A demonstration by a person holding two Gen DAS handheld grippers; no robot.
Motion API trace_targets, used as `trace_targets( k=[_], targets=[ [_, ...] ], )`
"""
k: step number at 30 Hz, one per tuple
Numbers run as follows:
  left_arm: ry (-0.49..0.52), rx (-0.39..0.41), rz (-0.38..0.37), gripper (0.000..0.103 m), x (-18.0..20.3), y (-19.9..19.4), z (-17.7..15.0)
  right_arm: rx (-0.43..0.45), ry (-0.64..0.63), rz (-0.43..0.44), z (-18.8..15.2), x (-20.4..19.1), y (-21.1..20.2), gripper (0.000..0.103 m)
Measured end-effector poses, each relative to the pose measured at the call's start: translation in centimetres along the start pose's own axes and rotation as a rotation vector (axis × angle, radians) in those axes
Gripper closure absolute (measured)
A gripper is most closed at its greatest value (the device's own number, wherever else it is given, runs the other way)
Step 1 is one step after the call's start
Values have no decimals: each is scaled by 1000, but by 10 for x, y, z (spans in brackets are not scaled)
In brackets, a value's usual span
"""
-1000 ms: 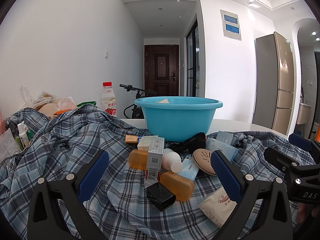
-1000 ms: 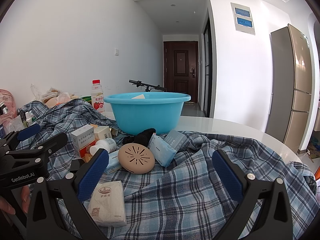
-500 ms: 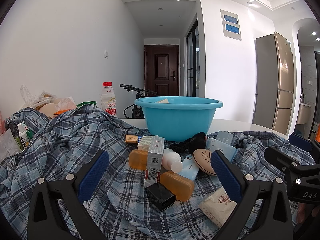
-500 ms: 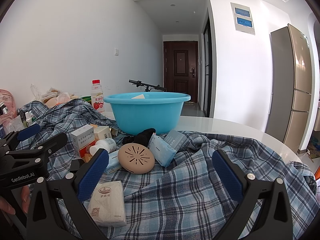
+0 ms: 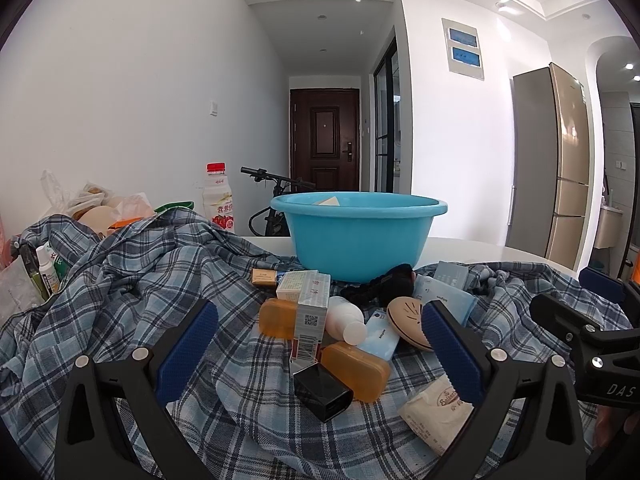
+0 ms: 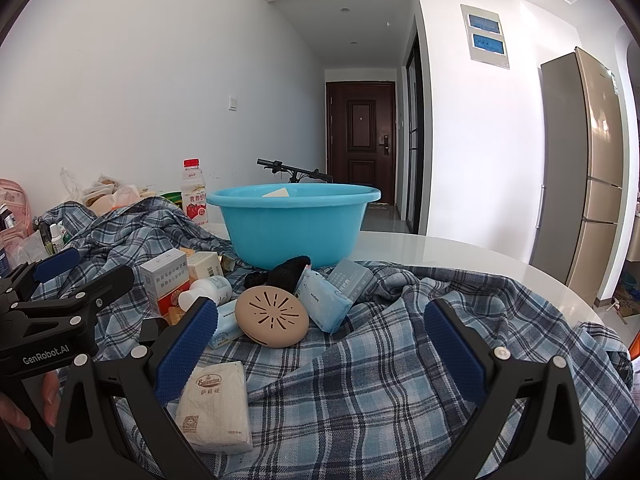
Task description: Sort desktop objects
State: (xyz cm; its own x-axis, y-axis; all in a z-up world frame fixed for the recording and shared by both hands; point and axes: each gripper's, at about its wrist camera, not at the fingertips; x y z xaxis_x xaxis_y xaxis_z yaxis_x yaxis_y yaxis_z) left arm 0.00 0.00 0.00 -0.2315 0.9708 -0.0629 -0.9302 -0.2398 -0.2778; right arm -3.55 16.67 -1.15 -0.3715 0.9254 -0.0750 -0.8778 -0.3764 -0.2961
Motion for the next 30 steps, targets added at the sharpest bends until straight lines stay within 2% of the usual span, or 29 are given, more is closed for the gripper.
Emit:
trace_targets(
  k=[9,19,22,28,30],
  targets=[
    [12,2,-34,0,3,2,-2,-3,4,2,-1,3,1,0],
    [11,-5,0,0,0,1,-1,-3,7,3,1,3,-1,0],
    [23,-22,12,0,2,4,-1,-5,7,3,1,3,-2,0],
    [84,-83,-34,0,14,18,-1,-9,16,8,-1,3,1,0],
    [76,-109,-34,0,14,24,0,-6,18,11,-1,3,1,0]
  ],
)
Point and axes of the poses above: each gripper's, at about its wrist camera, not at the fingertips, and y roughly the way its jaws point, x to its right, z to its top, and after that the axes turned 14 degrees about z, right-handed
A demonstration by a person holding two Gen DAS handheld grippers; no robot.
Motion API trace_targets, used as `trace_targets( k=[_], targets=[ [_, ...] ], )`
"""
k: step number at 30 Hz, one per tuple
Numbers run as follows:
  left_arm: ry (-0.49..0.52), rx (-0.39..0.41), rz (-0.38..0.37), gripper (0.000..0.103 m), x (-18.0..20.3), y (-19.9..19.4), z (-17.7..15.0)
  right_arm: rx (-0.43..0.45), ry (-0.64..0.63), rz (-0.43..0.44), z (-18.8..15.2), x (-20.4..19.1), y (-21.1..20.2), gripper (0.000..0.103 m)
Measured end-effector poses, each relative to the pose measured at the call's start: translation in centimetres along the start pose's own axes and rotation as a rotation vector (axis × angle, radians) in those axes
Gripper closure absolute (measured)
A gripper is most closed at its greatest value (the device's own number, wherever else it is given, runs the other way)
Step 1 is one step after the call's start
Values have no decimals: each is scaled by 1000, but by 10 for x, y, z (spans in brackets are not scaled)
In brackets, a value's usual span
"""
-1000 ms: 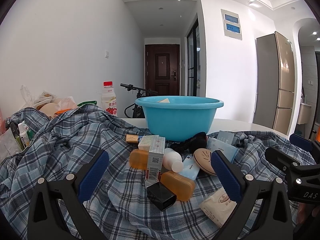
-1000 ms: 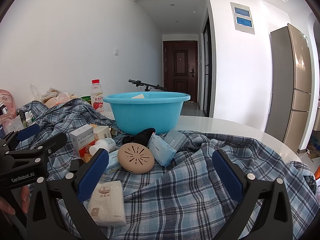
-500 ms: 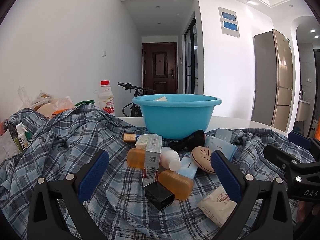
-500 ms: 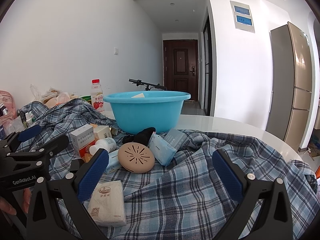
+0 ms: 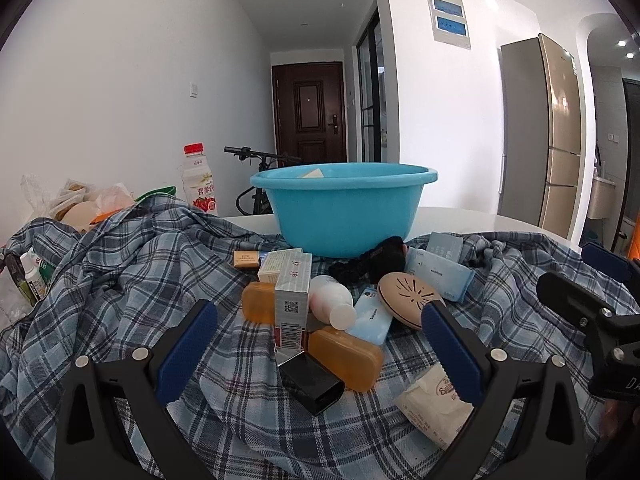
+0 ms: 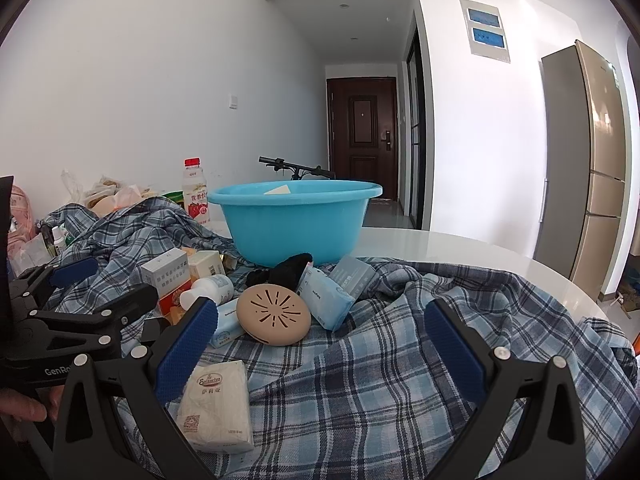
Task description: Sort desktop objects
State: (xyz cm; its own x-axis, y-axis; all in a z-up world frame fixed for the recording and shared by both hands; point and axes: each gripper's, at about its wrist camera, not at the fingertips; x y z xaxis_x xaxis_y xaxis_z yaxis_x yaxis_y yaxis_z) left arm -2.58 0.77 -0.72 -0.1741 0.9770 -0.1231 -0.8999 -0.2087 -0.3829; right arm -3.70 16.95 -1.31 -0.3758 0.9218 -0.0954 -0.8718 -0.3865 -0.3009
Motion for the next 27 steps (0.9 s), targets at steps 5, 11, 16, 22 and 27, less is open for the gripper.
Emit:
trace_targets(
  k=[5,11,16,22,27],
  targets=[
    [-12,-76,-9,0,-8,20,10,-5,3,4,1,0,0,0],
    [35,-140,-30,0,-12,45,21,-13,20,9,1,3,2,0],
    [70,-206,-70,0,-12,64,25,-22,45,8,2,8,3,0],
    [87,-246,-87,0,-9,77,25,-12,26,-28,1,4,1,0],
    [126,-260,-51,0,-4,90,27,-30,-18,-33,1,-4,4,0]
  ],
)
Point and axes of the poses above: each gripper's, at about its wrist camera, not at the fingertips, and y roughly the way its jaws point, x to its right, z to its top, and after that the axes turned 14 degrees about z, right-handed
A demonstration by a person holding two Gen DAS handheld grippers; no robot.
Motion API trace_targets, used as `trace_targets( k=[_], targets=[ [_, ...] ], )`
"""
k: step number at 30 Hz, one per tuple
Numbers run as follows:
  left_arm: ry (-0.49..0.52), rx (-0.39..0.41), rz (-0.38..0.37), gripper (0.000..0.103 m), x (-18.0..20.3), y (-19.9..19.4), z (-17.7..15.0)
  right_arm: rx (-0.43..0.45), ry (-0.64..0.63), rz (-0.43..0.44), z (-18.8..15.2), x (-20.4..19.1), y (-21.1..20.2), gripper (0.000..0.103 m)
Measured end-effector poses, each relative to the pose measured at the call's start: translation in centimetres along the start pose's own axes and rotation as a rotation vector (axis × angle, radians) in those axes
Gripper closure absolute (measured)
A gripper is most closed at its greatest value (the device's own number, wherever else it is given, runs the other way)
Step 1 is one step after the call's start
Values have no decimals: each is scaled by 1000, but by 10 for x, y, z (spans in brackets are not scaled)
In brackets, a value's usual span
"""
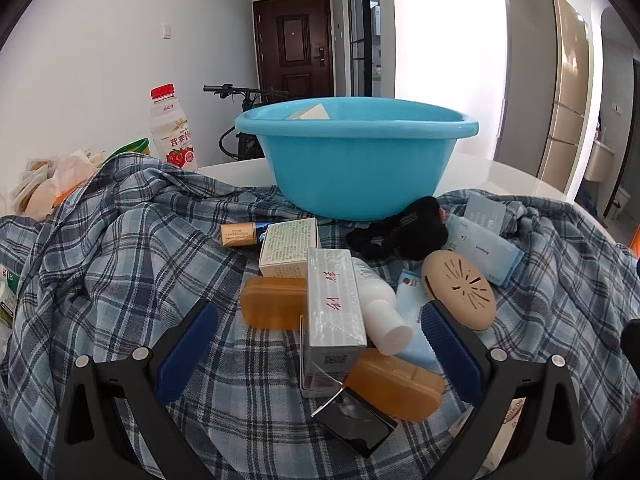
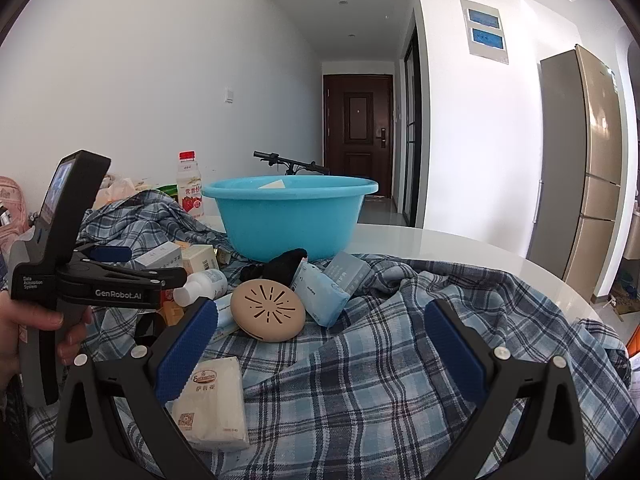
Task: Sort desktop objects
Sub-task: 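Grasp the white medicine box with the left gripper while the right gripper grasps the white tissue pack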
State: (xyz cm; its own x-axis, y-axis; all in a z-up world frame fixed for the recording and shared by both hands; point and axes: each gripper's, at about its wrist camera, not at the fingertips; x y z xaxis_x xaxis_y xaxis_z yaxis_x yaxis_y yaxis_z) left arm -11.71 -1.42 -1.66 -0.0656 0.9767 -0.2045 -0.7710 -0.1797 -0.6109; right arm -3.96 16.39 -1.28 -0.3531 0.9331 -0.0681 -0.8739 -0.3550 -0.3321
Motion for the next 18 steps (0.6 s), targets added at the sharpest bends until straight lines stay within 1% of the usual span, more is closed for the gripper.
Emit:
trace_targets(
  k=[1,2,3,4,5,6,7,9,13,18],
  targets=[
    [-2,1,2,0,-1,1,1,0,-2,-1,0,0,0,0],
    [-14,2,7,4,-4,1,0,4,-1,-2,0,0,-1,0],
    [-26,-5,8,15,-5,3,-1,9,3,-5,0,1,-2,0],
    [-31,-23,11,55,-6,7,-1,14,9,-7,-1,2,-3,0],
    [-50,-47,25,78,-9,12,-2,16,15,-8,-1,4,-3,0],
    [-78,-53,42,78,-13,14,-4,15,20,-8,-1,5,-3,0],
    [-99,-51,37,79,-16,15,-4,10,24,-5,-1,5,-2,0],
    [-97,-61,-8,79,-20,17,-4,0,26,-1,0,6,0,0],
    [-76,-49,-57,80,-21,10,-4,-11,23,-4,0,4,2,0],
    [-107,-27,-64,80,-29,-5,-1,-18,28,-6,-1,5,3,0]
  ],
)
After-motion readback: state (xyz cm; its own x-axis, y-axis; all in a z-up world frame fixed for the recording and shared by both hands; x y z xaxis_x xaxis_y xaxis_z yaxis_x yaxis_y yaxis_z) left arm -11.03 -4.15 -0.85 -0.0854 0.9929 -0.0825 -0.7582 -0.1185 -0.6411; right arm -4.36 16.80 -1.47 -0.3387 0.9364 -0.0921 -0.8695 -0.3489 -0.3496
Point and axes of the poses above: each gripper's, at about its wrist camera, not at the fingertips, and y roughly the way its jaws point, x to its right, z to its top, and after that the axes turned 14 degrees about z, right-handed
